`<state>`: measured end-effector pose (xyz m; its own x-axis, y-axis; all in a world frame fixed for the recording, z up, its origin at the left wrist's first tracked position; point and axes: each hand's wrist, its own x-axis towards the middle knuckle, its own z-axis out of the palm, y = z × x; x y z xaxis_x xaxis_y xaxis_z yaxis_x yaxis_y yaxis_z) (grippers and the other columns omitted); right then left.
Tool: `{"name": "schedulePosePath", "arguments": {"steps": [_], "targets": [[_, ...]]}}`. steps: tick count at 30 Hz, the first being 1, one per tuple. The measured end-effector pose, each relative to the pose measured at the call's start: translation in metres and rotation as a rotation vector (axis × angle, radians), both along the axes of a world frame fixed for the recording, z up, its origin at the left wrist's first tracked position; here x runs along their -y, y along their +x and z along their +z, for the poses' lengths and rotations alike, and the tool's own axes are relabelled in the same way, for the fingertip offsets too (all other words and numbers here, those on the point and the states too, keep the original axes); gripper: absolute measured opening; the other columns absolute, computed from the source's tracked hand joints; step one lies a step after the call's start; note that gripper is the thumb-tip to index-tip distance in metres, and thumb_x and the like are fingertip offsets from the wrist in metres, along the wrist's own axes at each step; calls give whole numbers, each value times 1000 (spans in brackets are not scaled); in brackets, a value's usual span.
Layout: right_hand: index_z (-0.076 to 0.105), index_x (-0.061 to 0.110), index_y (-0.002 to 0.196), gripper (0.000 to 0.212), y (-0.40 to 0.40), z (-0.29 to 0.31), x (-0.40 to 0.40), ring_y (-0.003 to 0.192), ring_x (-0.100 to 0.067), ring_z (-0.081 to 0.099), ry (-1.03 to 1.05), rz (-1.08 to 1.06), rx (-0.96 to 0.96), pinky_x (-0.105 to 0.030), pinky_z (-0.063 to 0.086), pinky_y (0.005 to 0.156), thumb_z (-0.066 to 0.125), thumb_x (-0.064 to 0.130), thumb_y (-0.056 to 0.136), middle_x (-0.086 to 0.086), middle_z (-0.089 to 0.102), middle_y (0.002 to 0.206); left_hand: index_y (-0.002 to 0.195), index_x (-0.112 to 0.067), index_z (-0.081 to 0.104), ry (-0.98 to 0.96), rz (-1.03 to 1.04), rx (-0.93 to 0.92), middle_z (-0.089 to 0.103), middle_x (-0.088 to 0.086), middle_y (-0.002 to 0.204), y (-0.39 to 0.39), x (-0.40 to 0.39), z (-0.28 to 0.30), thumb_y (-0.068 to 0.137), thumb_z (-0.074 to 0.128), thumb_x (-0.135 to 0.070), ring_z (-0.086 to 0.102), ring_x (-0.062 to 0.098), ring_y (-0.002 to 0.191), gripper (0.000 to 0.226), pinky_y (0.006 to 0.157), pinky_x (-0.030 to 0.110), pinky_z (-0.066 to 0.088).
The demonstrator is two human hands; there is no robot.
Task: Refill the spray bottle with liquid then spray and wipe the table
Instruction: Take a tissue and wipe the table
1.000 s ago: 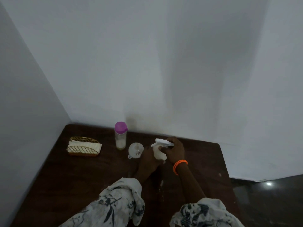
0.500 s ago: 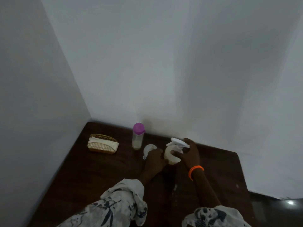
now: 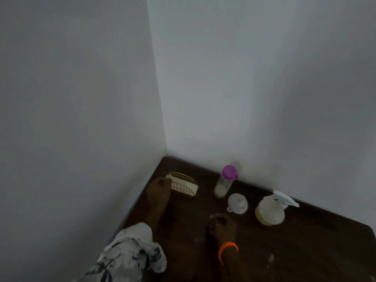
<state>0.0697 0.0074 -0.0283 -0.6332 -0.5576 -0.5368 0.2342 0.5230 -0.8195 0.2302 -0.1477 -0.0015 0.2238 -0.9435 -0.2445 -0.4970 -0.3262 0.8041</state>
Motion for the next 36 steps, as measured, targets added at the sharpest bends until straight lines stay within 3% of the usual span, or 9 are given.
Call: {"name": "schedulePosePath", "arguments": {"steps": [4,7,10,13,17,27,32,36], "targets": [[70,25,86,11,14,-15,56,79,-25,73,47,153,-49,-47,63,75,72,14,85,-6,73,83,106,-17,80,164,-120,86,77,8,109,26,48,-14,89,71,-35,70,27,104,27,86,29,51],[67,37,78,17,4,-81,97,81,-24,72,55,187,-223,-49,60,81,68,21,76,-1,74,83,101,-13,80,238,-174,106,78,8,104,29,69,-29,89,70,-33,72,27,99,25,82,30,55],[70,24,86,15,14,-39,115,94,-30,68,61,175,-327,-39,54,92,66,10,86,-11,73,97,100,-8,79,249,-274,156,77,11,103,26,81,-45,92,68,-31,72,29,98,27,89,36,58],[70,3,104,15,9,-36,128,105,-32,64,80,180,-388,-31,47,90,63,7,91,-17,70,108,104,-10,79,279,-285,182,76,12,106,23,89,-56,88,73,-31,72,29,100,27,91,39,58],[69,5,115,25,0,-46,135,114,-29,61,125,278,-420,-31,44,97,63,15,94,-14,68,119,110,-11,78,247,-365,241,76,13,108,18,93,-64,88,74,-32,73,30,98,30,92,41,58],[72,7,97,10,6,-46,135,104,-28,64,73,256,-458,-30,46,90,66,12,91,-12,71,105,97,-14,80,296,-242,146,78,11,97,19,89,-64,81,79,-36,74,29,89,28,85,43,61],[68,6,111,23,3,-50,138,108,-29,63,136,270,-389,-27,44,87,69,17,90,-12,68,112,93,-13,80,295,-234,127,78,11,96,21,86,-65,82,78,-37,74,29,90,27,85,43,61],[73,7,95,9,2,-54,140,105,-29,65,113,281,-426,-30,46,90,68,12,89,-13,71,105,90,-10,79,272,-249,133,77,13,94,22,81,-65,84,75,-35,73,31,89,26,85,42,60]]}}
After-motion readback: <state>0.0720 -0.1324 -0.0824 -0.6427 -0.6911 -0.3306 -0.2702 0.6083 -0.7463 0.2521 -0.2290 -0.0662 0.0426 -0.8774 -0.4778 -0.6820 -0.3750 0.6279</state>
